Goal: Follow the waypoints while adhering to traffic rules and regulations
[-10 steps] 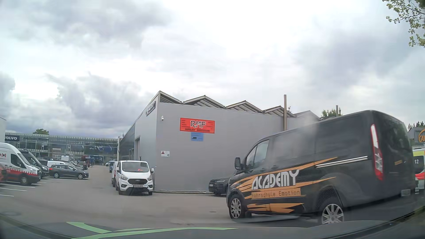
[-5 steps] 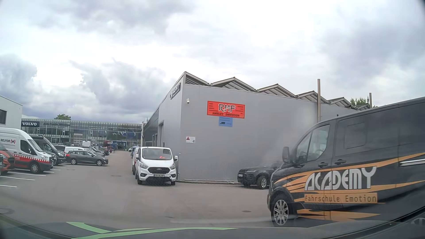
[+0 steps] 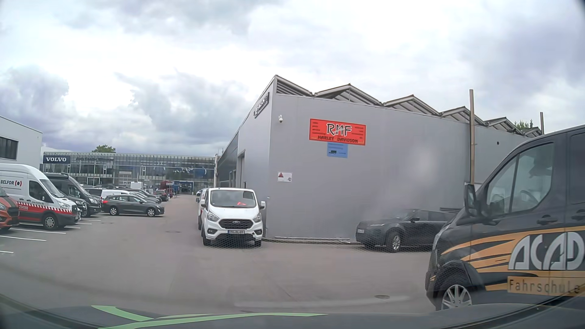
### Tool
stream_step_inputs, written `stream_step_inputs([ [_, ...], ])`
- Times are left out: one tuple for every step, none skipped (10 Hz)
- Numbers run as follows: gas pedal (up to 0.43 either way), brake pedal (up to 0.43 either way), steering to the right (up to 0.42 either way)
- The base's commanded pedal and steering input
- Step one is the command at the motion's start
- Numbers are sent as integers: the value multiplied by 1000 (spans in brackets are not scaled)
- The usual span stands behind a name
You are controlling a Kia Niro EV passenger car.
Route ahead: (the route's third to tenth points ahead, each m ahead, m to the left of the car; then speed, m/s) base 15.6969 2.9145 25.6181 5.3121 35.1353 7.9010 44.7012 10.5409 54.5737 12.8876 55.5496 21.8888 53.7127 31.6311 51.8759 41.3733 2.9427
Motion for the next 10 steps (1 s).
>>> stream_step_inputs([
  [0, 43, -100],
  [0, 73, -74],
  [0, 91, -59],
  [0, 104, -46],
  [0, 116, -27],
  [0, 128, -12],
  [0, 146, 3],
  [0, 152, 6],
  [0, 171, 6],
  [0, 183, 6],
])
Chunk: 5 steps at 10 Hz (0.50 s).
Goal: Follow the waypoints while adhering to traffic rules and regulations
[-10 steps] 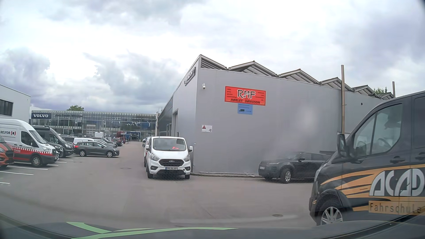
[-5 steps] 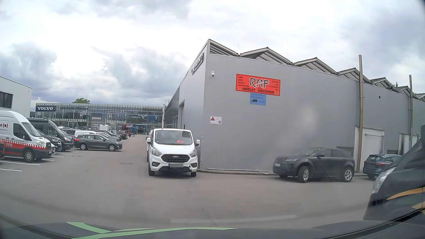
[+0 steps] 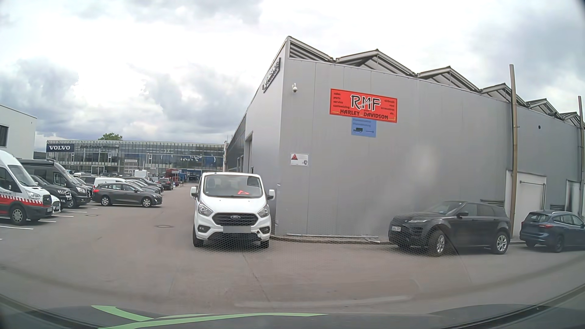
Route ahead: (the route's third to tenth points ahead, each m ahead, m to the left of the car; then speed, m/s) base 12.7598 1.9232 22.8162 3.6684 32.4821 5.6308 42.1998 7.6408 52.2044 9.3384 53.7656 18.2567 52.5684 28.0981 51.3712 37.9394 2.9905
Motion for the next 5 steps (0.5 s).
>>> stream_step_inputs([
  [0, 195, 7],
  [0, 201, 7],
  [0, 201, 6],
  [0, 213, 1],
  [0, 226, -6],
])
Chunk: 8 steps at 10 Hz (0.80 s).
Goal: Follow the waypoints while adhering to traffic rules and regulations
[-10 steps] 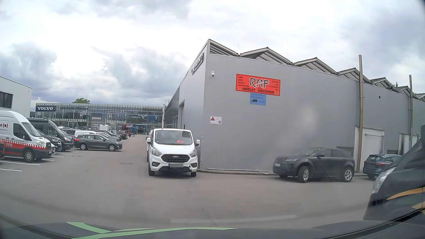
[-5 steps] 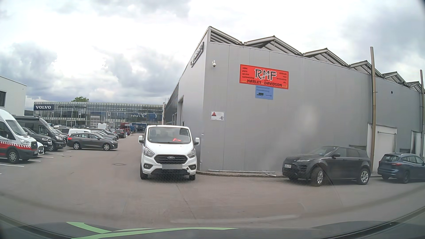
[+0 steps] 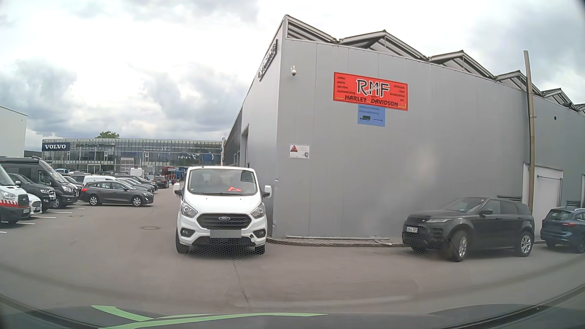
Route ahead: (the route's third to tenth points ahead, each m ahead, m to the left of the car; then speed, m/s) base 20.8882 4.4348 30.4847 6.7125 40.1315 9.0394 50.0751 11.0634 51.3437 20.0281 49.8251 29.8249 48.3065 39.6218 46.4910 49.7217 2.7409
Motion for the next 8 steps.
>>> stream_step_inputs([
  [0, 238, -13],
  [0, 256, -30],
  [0, 268, -55],
  [0, 280, -85],
  [0, 280, -132],
  [0, 280, -180],
  [0, 280, -250],
  [0, 280, -307],
])
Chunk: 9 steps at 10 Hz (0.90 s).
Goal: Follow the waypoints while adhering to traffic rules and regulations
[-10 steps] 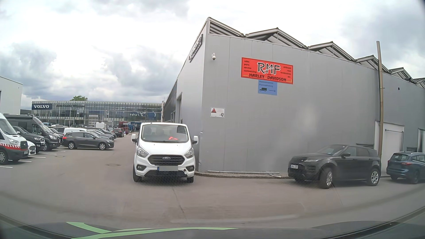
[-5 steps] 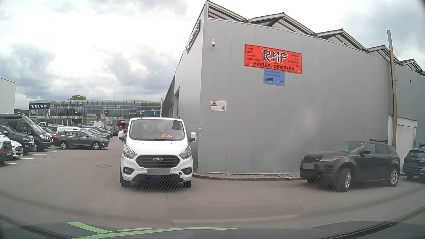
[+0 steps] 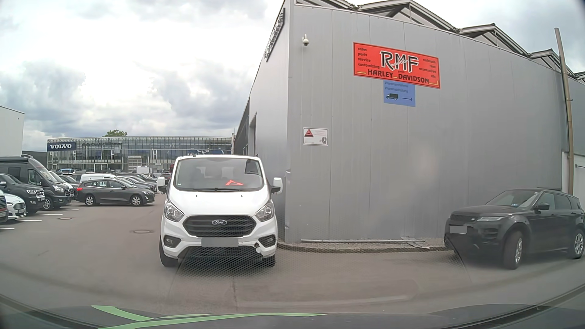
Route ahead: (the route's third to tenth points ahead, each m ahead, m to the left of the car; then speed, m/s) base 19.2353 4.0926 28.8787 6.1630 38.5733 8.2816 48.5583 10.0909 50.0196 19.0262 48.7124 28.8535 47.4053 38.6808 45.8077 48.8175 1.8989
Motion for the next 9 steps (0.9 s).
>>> stream_step_inputs([
  [0, 280, -384],
  [0, 287, -447],
  [0, 287, -472],
  [0, 287, -489],
  [0, 287, -504],
  [0, 293, -514],
  [0, 299, -512],
  [0, 299, -502],
  [0, 293, -490],
])
